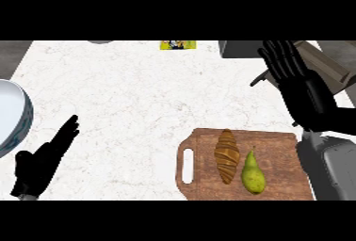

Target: Pick the pear from the cutting board and place it in the tiered basket

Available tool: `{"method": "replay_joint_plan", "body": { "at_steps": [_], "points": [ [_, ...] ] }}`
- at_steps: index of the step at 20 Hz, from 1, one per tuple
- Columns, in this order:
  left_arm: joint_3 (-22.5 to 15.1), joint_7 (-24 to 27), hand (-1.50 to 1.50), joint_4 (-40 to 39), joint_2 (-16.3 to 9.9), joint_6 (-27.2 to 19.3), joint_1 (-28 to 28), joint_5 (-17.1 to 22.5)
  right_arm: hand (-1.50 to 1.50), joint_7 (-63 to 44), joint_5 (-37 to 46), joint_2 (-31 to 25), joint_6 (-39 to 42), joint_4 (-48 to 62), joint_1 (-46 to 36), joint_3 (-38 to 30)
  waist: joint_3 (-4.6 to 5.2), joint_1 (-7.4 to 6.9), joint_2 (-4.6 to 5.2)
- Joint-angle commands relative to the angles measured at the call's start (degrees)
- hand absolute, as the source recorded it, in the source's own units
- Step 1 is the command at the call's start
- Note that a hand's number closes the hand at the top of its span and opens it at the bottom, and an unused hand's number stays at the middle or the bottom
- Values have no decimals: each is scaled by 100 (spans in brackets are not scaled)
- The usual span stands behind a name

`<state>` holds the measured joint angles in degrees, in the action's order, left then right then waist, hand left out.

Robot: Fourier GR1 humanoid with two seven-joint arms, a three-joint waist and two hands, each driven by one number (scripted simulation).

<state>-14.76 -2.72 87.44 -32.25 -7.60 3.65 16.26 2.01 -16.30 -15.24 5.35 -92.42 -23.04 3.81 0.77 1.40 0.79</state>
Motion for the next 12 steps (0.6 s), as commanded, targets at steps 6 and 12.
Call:
{"method": "replay_joint_plan", "body": {
  "at_steps": [6, 12],
  "points": [
    [236, 472, 0, 470, 842, -1199, -889, -513, 150, -243, -2379, -120, 854, 1272, 899, -1686, -119, 43, -39],
    [-119, 412, 0, 415, 1249, -1356, -921, -646, -150, -1260, -3604, 293, 1798, 2277, 1548, -1679, -119, -3, -35]
  ]
}}
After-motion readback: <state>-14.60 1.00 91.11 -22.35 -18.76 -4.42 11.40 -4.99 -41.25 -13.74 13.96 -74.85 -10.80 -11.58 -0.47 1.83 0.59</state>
